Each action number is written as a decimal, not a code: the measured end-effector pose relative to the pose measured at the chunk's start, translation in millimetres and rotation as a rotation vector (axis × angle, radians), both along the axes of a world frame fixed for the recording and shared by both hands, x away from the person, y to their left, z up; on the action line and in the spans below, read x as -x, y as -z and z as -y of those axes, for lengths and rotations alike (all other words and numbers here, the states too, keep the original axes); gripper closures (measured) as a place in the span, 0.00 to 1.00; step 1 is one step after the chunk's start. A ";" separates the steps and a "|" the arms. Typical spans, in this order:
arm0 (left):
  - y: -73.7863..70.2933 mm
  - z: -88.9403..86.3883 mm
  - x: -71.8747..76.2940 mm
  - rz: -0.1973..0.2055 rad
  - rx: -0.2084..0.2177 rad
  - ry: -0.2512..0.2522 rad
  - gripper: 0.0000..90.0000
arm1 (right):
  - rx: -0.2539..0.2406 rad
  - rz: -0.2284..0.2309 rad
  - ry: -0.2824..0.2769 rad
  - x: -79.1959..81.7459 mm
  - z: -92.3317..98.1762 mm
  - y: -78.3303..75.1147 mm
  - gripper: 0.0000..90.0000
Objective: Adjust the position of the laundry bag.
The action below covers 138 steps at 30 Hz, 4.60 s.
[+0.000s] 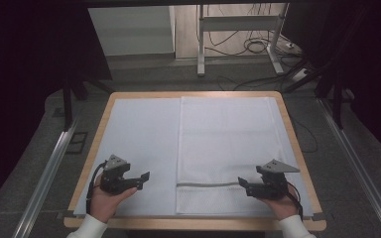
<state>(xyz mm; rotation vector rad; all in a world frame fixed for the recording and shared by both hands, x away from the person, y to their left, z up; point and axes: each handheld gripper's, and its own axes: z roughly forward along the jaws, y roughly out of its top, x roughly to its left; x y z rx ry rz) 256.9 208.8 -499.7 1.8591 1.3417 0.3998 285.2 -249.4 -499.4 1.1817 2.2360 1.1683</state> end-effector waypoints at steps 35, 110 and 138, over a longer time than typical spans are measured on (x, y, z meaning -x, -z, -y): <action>-16.1 67.0 -23.8 -0.065 0.061 0.065 0.22 | 0.012 0.032 0.009 -1.4 6.2 -1.7 0.21; 33.1 118.6 -57.5 -0.165 0.000 0.161 1.00 | 0.046 0.092 0.072 -0.3 4.3 -7.6 0.20; 23.6 107.7 -54.2 -0.147 0.078 0.135 1.00 | 0.080 -0.039 0.029 -35.2 -2.9 -42.2 0.24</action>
